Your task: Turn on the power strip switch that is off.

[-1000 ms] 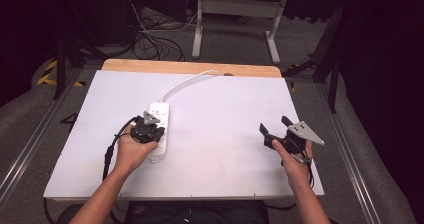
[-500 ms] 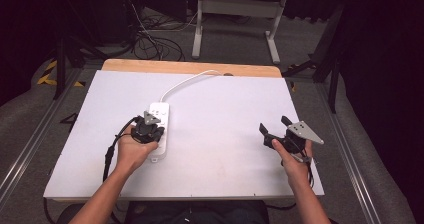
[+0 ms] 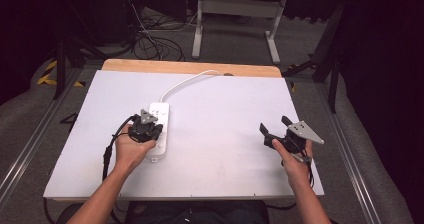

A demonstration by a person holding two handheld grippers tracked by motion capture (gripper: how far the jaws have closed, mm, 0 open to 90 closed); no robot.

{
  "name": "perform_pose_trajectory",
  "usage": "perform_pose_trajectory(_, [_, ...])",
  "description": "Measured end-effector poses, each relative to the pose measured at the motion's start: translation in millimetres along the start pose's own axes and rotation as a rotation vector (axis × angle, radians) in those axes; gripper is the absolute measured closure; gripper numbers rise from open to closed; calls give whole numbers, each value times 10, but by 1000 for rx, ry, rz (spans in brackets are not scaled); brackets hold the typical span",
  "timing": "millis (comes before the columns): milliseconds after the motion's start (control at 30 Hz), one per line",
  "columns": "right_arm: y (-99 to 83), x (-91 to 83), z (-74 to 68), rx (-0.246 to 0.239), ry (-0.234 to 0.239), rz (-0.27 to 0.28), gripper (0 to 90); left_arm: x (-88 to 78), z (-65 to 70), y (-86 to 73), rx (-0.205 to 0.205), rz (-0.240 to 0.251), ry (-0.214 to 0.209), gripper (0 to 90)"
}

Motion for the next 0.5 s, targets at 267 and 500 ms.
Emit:
perform_pose_trajectory(267, [-7,7,-8,-5,3,-6,113,-185,-16,110,-3,148,1,831])
perform_pose_trajectory(500, [-11,17,-11,-6,3,-9,113,-278,-33,149,22,219,41,719])
Point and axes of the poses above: each handheld gripper's, and its own axes: x roughly forward along the jaws, y roughly out of its top, z roughly to its right, the point moved 5 cm from there along x, roughly forward along the jaws, and after that the axes turned 2 degrees about -y, right-handed, at the moved point
